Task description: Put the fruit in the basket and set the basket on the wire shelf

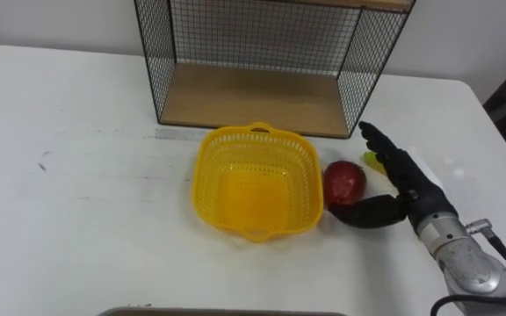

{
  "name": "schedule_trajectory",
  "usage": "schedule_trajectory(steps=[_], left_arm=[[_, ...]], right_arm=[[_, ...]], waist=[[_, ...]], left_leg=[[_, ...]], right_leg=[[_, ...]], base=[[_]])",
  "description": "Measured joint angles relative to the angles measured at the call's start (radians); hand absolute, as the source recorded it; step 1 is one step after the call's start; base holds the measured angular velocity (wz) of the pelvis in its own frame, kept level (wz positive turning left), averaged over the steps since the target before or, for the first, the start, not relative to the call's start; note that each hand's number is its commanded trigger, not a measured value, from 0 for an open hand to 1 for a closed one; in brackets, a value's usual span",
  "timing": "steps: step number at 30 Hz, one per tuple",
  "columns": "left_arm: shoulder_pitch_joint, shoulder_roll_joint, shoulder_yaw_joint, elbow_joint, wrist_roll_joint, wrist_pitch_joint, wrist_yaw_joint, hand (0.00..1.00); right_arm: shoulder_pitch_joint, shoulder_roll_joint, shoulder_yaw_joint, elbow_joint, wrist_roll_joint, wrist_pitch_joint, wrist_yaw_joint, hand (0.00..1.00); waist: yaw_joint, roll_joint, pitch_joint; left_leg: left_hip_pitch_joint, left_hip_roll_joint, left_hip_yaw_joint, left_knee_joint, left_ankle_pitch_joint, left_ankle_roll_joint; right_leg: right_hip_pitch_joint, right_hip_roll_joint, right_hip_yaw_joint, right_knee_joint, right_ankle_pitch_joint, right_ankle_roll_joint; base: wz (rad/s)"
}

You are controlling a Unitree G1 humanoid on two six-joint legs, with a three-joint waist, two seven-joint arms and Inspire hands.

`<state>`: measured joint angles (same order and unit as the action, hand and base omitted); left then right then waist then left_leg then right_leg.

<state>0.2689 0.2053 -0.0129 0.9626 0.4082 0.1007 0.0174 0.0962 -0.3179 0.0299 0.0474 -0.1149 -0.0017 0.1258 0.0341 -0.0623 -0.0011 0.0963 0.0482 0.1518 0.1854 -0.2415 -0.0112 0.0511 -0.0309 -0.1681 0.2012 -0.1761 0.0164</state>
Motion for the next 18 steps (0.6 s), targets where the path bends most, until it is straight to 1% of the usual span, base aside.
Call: schedule_trajectory(steps=[5,12,18], left_arm=[[0.001,0.000,0.000,0.000,0.001,0.000,0.000,0.00],[0.005,0.000,-0.001,0.000,0.001,0.001,0.002,0.00],[0.002,0.002,-0.004,0.000,-0.001,0.002,0.002,0.00]], right_arm=[[0.000,0.000,-0.001,0.000,0.000,0.000,0.028,0.00],[0.000,0.000,-0.001,0.000,0.000,0.000,0.031,0.00],[-0.001,0.000,-0.001,0.063,-0.004,0.006,0.031,0.00]], waist=[[0.000,0.000,-0.0001],[-0.001,-0.001,-0.0001],[-0.001,-0.011,0.0011]], left_leg=[[0.000,0.000,0.000,0.000,0.000,0.000],[0.000,0.000,-0.001,0.000,0.000,0.000],[0.001,-0.001,-0.013,0.000,0.000,0.000]], right_leg=[[0.000,0.000,0.001,0.000,0.000,0.000],[0.000,0.000,0.000,0.001,0.000,0.000],[0.003,-0.001,0.001,0.001,0.000,0.000]], base=[[0.00],[0.00],[0.03]])
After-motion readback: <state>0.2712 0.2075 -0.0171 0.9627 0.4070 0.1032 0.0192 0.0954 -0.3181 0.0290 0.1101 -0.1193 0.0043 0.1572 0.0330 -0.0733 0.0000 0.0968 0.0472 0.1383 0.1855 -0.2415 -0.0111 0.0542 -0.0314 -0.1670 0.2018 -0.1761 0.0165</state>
